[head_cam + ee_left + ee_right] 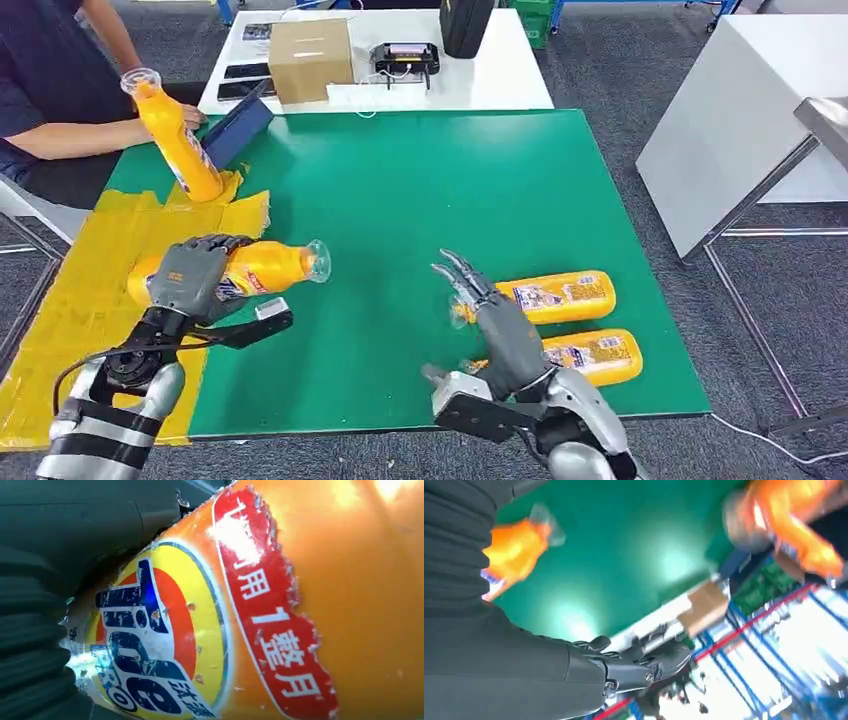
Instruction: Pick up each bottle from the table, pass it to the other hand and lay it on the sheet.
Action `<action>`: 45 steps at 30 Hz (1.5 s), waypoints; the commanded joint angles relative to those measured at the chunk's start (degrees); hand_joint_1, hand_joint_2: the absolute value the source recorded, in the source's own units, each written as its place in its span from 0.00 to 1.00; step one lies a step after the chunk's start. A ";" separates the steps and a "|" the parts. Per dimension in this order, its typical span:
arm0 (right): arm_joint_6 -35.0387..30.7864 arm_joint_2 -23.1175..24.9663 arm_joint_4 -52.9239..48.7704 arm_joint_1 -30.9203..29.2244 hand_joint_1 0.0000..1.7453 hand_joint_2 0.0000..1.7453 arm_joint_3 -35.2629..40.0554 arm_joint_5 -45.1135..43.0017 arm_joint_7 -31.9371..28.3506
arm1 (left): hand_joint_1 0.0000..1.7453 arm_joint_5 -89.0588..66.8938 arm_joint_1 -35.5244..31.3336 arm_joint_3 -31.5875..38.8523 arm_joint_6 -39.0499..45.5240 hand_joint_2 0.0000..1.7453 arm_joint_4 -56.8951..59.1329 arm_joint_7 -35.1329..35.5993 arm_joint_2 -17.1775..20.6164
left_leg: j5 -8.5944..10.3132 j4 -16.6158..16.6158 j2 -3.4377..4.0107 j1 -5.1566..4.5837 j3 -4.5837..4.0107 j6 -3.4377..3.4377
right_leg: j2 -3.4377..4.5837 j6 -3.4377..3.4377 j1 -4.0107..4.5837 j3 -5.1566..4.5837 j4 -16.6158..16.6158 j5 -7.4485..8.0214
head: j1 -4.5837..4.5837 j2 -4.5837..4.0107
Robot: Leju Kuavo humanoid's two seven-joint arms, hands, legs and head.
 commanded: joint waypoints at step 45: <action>9.71 -27.04 -0.57 21.03 0.00 1.00 -22.38 8.74 4.77 | 0.00 25.35 -2.21 0.13 -4.92 0.00 13.10 -13.59 4.82 | -0.05 -0.06 -0.38 0.00 0.29 -0.03 | 0.01 -0.03 -0.01 0.35 -0.12 -0.04 | 0.00 0.00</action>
